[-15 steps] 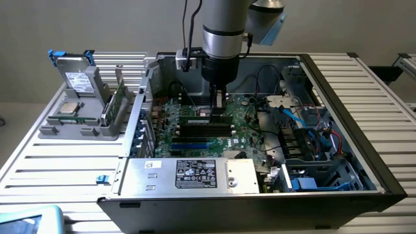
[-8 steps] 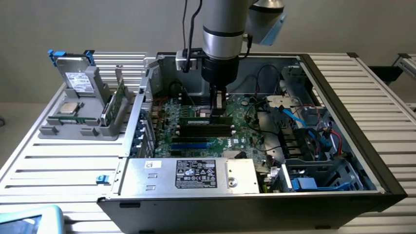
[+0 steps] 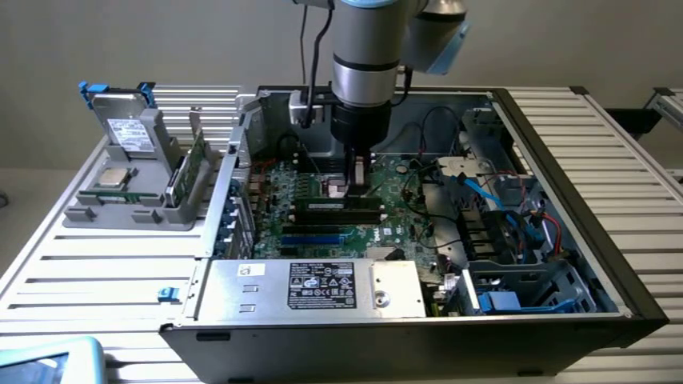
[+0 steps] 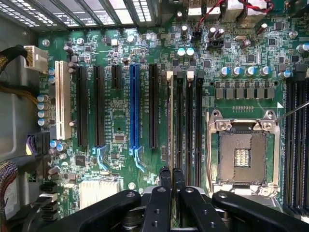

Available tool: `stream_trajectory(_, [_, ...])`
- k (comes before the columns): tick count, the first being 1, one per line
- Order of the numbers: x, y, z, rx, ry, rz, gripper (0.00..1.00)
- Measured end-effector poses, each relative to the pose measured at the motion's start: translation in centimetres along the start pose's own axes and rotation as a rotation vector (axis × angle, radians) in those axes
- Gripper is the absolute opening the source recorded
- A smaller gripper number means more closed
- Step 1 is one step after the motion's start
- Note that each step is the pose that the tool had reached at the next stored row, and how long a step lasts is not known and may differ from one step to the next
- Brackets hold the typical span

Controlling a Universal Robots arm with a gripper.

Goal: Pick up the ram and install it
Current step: 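Insert the ram into the slot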

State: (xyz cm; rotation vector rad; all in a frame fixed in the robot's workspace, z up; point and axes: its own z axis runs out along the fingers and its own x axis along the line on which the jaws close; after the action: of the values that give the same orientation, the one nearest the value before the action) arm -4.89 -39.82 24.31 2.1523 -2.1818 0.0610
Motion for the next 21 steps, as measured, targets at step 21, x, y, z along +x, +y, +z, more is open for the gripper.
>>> stream_trajectory(21, [0.0, 0.16, 0.61, 0.0125, 0.001, -0.007, 0.13])
